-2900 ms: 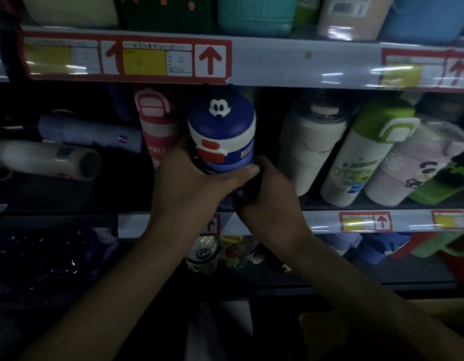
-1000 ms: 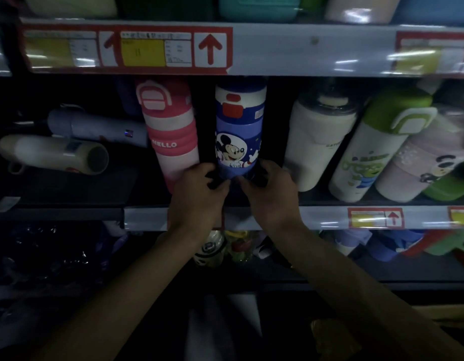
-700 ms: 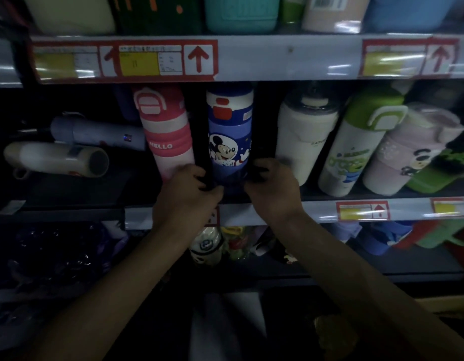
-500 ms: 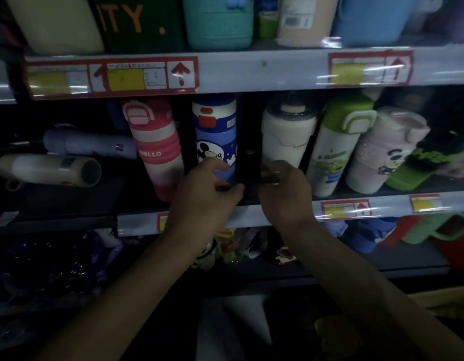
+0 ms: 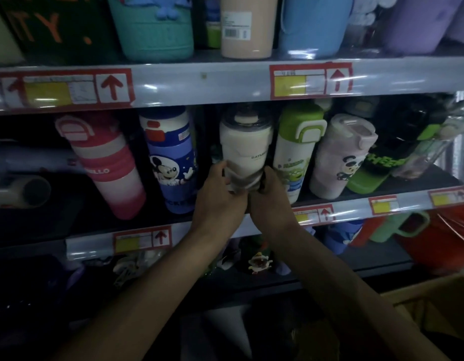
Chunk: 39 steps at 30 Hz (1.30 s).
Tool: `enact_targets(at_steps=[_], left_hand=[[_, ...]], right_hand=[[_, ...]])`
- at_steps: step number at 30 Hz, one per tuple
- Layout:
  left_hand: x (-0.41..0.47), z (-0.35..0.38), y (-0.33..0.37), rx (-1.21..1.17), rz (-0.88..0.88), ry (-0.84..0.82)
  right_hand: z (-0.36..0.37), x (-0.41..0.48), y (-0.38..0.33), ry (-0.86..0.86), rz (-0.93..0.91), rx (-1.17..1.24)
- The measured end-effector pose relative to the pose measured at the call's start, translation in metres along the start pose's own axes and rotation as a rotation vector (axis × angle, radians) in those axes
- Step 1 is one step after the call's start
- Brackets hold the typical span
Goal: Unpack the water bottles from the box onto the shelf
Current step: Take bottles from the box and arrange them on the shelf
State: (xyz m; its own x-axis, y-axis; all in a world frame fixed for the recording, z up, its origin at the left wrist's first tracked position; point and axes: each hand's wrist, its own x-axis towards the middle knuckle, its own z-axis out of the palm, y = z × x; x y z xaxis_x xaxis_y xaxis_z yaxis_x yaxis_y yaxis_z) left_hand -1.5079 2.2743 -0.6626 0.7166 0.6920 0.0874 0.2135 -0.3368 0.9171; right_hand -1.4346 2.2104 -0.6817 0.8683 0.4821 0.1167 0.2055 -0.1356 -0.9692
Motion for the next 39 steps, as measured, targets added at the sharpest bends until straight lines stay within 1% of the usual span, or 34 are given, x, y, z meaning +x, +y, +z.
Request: enact_targets(at_steps=[3,7,9,11,14,17,21,27,33,36,39], left_hand=[[0.002,0.001,-0.003,-0.048,-0.012,-0.01],[0.006,-0.005,-0.008,-0.089,-0.029,-0.111],[0.011,-0.009,-0.012,-0.121,-0.045,-0.128],[0.015,-0.013,-0.015,-0.162,-0.049,-0.12],[0.017,-0.015,-0.017,-0.202,-0.093,-0.086],[0.014,-0.015,-0.018,-0.212,-0.142,-0.066],[0.014,-0.017,-0.024,-0.194,-0.126,-0.058],[0.017,-0.012,-0.023,-0.162,-0.043,-0.044],[0.017,-0.011,-0.021,-0.197,-0.059,0.004],[0.017,-0.009,-0.025,-0.243,-0.082,-0.005],[0.015,-0.01,-0.025,-0.245,-0.115,-0.014]], right_hand=[[0.0,0.006,0.0,-0.01,0.039,0.047],[-0.003,0.007,-0.002,-0.005,0.093,0.087],[-0.005,0.004,-0.001,-0.024,0.116,0.093],[-0.005,-0.001,0.001,-0.049,0.138,0.08],[0.001,-0.006,0.002,-0.036,0.155,0.058],[0.005,-0.002,0.001,-0.005,0.128,-0.039],[0.011,0.002,-0.002,-0.016,0.114,-0.058],[0.015,0.004,0.001,-0.052,0.077,-0.034],[0.018,0.01,0.002,-0.085,0.051,0.007],[0.017,0.016,0.003,-0.08,0.102,0.061],[0.012,0.021,-0.001,-0.106,0.149,0.053]])
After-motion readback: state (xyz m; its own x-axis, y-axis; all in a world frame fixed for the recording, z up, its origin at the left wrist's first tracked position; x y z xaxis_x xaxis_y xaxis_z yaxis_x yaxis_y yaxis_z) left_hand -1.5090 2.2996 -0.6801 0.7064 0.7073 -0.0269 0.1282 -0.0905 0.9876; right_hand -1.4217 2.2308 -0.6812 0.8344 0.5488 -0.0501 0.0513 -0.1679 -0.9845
